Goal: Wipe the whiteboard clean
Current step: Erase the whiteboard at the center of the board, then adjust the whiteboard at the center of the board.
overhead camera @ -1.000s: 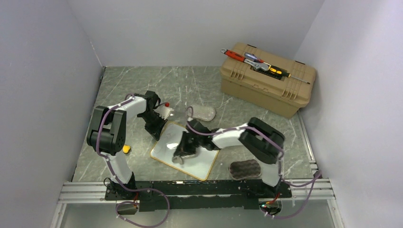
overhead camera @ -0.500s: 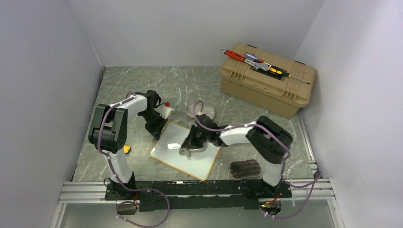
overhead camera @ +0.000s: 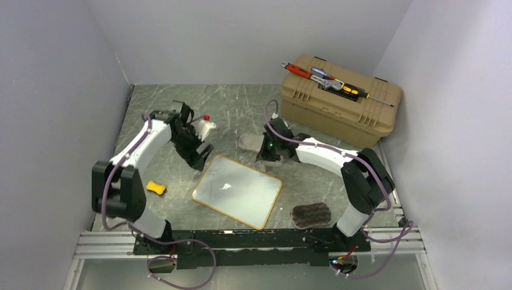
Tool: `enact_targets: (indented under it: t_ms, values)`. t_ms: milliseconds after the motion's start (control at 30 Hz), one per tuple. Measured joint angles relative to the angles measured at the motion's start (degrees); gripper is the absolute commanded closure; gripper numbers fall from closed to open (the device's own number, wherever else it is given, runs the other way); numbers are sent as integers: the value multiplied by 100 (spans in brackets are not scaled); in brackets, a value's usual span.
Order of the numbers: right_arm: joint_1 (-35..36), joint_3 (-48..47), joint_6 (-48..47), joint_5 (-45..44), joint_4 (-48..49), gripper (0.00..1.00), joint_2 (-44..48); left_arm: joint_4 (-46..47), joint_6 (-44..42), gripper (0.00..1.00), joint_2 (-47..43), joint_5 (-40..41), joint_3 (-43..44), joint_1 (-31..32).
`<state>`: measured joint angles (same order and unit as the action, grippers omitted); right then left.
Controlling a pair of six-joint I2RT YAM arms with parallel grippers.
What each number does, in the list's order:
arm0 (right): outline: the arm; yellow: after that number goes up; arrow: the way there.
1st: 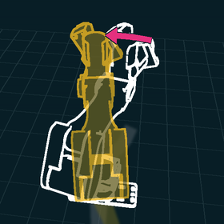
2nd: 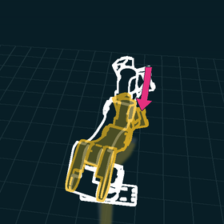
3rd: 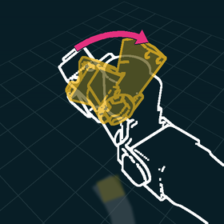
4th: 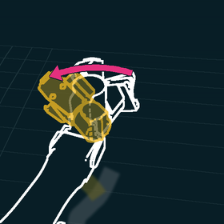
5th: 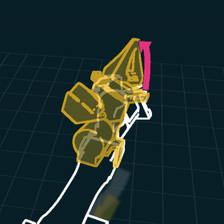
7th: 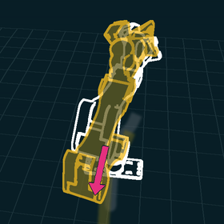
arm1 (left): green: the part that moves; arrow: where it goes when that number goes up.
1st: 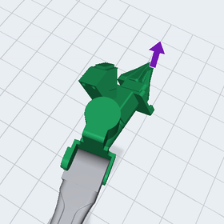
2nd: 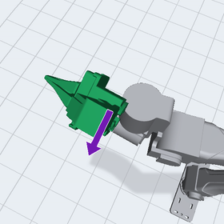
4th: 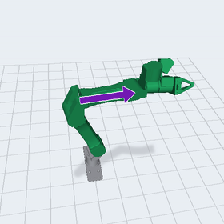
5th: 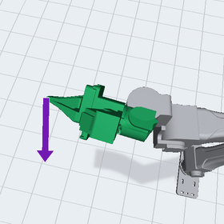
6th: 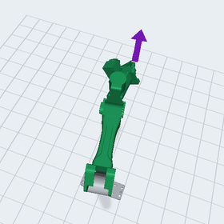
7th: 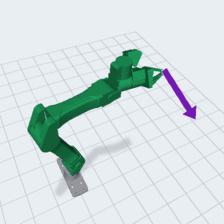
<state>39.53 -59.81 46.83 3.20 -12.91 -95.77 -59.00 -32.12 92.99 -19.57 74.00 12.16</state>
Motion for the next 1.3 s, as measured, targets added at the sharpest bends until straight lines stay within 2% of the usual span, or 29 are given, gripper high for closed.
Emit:
enact_targets:
  t_ms: [133, 333, 467, 633, 867, 1100, 1300]
  values:
    - [-210, -188, -295, -525, -608, 100, -72, -2, -260, 0, -933, 61, -1213, 92]
    - [-223, -219, -529, -975, -1128, 100, -334, 291, -590, 1, -1462, 511, -2887, 404]
    - [-221, -26, -527, -1051, -1102, 100, -345, 708, -758, 1, -1882, 898, -3327, 605]
    - [-232, 391, -413, -1067, -791, 100, -192, 1488, -778, 1, -1801, 1390, -3628, 811]
    - [-232, 1060, -164, -1043, -468, 100, 289, 1558, -566, 1, -1320, 1696, -3447, 968]
    - [-210, 1484, 70, -1025, -107, 100, 584, 1449, -302, 1, -551, 1926, -2806, 986]
    - [313, 1904, 376, -1134, -111, 100, 1010, 1375, -251, 1, 127, 2028, -2076, 977]
